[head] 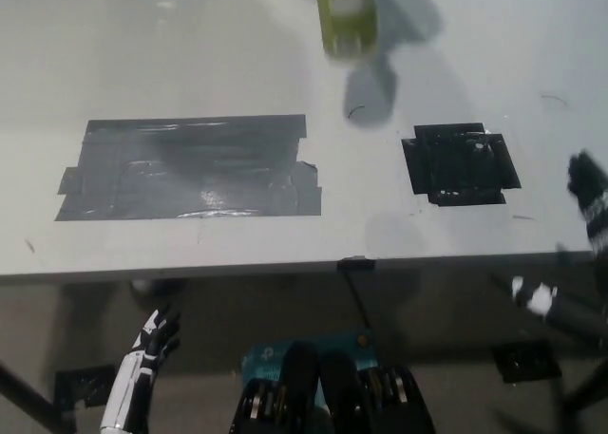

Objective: A person hands a spray bottle to the robot which it grabs with its right hand and places on the black spot infront of it on the table

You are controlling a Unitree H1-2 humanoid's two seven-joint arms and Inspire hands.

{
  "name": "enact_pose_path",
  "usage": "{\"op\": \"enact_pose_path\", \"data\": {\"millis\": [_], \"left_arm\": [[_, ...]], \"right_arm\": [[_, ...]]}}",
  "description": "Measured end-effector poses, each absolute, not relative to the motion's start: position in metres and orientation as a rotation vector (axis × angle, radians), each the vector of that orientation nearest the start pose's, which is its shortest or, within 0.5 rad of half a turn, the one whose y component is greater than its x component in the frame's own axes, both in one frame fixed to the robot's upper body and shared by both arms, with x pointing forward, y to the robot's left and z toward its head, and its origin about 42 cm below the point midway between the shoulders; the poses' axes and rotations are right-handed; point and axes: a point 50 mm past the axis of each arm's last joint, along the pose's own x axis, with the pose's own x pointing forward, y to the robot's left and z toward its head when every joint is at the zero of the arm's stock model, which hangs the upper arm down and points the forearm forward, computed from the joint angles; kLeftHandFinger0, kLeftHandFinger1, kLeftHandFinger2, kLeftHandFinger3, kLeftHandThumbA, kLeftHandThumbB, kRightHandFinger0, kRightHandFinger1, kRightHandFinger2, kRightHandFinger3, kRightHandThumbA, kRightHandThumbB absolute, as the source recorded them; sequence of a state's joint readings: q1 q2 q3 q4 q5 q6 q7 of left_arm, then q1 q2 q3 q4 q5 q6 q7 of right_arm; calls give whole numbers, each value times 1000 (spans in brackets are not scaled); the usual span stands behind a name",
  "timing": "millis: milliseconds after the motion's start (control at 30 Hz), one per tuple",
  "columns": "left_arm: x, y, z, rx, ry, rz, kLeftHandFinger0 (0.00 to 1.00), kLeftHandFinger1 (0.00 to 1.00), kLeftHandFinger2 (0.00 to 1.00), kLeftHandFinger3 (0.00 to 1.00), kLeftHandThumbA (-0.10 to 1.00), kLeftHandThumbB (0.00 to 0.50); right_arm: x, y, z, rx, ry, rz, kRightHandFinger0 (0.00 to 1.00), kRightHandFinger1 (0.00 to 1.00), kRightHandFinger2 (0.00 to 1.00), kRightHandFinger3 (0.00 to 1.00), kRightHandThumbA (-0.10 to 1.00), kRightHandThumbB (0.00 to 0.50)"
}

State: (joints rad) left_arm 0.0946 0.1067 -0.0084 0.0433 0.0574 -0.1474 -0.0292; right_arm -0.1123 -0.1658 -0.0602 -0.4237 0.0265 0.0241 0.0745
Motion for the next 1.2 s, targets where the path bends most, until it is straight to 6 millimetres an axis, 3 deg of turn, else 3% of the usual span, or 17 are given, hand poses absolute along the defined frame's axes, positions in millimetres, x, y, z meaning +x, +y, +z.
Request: {"op": "enact_pose_path", "data": {"millis": [100,200,233,267,333,367,467,500,533,600,633,733,800,833,1200], "left_arm": [[245,248,67,164,3,-33,1000,1000,1000,1000,1000,102],[242,247,66,165,11,-34,1000,1000,1000,1000,1000,86],[242,247,65,166,11,-34,1000,1000,1000,1000,1000,90],[242,246,65,166,11,-34,1000,1000,1000,1000,1000,97],[242,246,66,168,10,-35,1000,1000,1000,1000,1000,100],[242,246,66,169,10,-36,1000,1000,1000,1000,1000,101],[242,246,66,170,9,-37,1000,1000,1000,1000,1000,109],[242,246,66,171,9,-37,1000,1000,1000,1000,1000,109],[242,246,66,172,9,-37,1000,1000,1000,1000,1000,109],[242,245,66,172,9,-38,1000,1000,1000,1000,1000,112],[242,245,66,173,9,-39,1000,1000,1000,1000,1000,113],[242,244,66,173,9,-41,1000,1000,1000,1000,1000,90],[242,244,66,175,9,-42,1000,1000,1000,1000,1000,69],[242,244,66,175,8,-42,1000,1000,1000,1000,1000,65],[243,243,68,176,1,-46,1000,1000,1000,1000,1000,79]], "right_arm": [[305,-249,256,-140,-499,78,1000,1000,1000,1000,1000,383],[334,-246,268,-110,-465,87,1000,1000,1000,1000,1000,362],[343,-245,270,-103,-452,89,1000,1000,1000,1000,1000,313],[353,-244,271,-98,-434,93,1000,1000,1000,1000,1000,382],[374,-242,272,-91,-393,98,1000,1000,1000,1000,1000,427],[382,-242,269,-88,-368,98,1000,1000,1000,1000,1000,432],[409,-238,261,-73,-287,103,1000,1000,1000,1000,1000,359],[414,-236,260,-70,-274,105,1000,1000,1000,1000,1000,359],[418,-234,259,-68,-262,108,1000,1000,1000,1000,1000,380],[431,-229,257,-61,-225,116,1000,1000,1000,1000,1000,488],[442,-225,258,-52,-203,123,1000,1000,1000,1000,1000,498],[456,-216,262,-45,-170,142,1000,1000,1000,1000,1000,431],[466,-205,270,-30,-159,159,1000,1000,1000,1000,1000,425],[470,-201,274,-25,-159,166,1000,1000,1000,1000,1000,397],[513,-157,293,-7,-86,239,1000,1000,1000,1000,1000,446]]}}
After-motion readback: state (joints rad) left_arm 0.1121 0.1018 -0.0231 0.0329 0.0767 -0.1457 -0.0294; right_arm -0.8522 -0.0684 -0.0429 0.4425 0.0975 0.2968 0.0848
